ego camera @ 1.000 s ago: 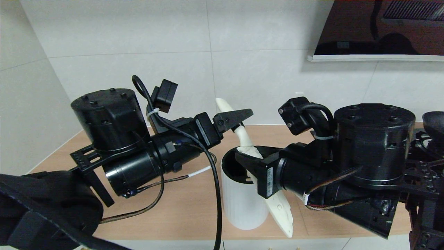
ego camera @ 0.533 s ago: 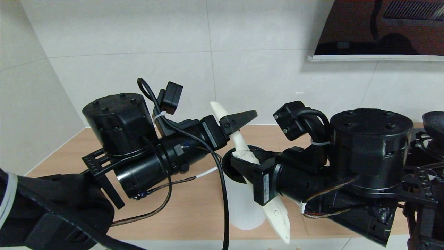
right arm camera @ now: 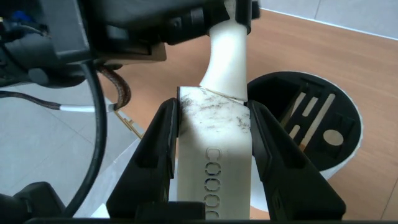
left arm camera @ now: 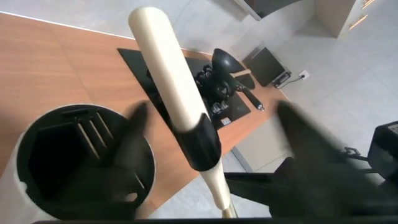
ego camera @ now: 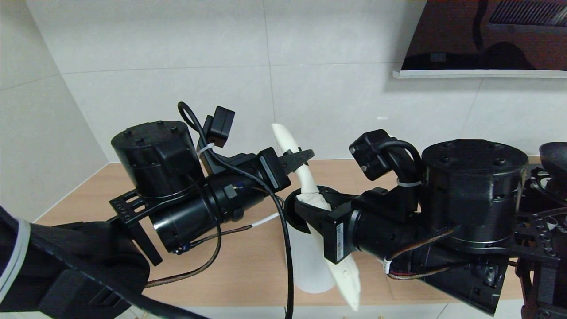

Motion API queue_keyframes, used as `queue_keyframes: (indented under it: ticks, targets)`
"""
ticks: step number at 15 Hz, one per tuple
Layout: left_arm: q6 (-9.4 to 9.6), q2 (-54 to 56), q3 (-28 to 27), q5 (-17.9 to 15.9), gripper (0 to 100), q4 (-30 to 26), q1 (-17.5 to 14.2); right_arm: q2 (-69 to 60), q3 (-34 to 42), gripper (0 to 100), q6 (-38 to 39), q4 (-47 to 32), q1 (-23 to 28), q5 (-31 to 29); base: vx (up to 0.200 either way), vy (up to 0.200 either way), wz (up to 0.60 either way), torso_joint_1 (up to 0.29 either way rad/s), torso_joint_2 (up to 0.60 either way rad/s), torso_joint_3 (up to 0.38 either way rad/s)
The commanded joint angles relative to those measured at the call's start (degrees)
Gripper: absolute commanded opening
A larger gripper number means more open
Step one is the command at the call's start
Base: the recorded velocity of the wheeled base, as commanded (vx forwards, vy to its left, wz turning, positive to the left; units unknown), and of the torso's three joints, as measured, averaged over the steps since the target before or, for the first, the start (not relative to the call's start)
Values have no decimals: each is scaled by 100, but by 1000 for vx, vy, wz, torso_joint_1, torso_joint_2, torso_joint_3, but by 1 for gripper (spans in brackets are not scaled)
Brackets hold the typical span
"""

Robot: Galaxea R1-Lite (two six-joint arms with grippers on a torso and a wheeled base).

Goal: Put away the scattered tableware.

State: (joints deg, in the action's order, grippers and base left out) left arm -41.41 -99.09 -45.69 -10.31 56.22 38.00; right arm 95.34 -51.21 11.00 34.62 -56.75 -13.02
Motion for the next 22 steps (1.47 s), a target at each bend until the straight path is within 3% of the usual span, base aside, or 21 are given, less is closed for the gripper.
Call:
queue_keyframes:
  ticks: [1, 12, 13, 16, 19, 20, 22]
  targets:
    - [1, -14, -1, 12, 0, -15, -21, -16, -3, 0, -1, 18, -3, 1, 0, 0, 0, 0, 0, 0]
    - [1, 82, -45, -15, 0, -50, -12, -33, -20, 0, 43, 177, 23, -175, 0, 0, 0, 0, 0, 0]
    - [1, 117, -45, -15, 0, -50, -12, -33, -20, 100, 43, 177, 23, -175, 0, 0, 0, 0, 0, 0]
    - [1, 188, -133, -6, 0, -156, -12, -33, -20, 100, 61, 177, 23, -166, 0, 0, 0, 0, 0, 0]
    - [19, 575, -397, 144, 0, -780, -47, -227, 15, 100, 69, 177, 190, -183, 0, 0, 0, 0, 0, 0]
    - [63, 724, -617, 363, 0, -1122, -135, -473, 76, 100, 52, 177, 401, -166, 0, 0, 0, 0, 0, 0]
    - [520, 768, -1434, 1190, 0, -1896, -161, -930, 120, 100, 43, 89, 1034, -52, 0, 0, 0, 0, 0, 0]
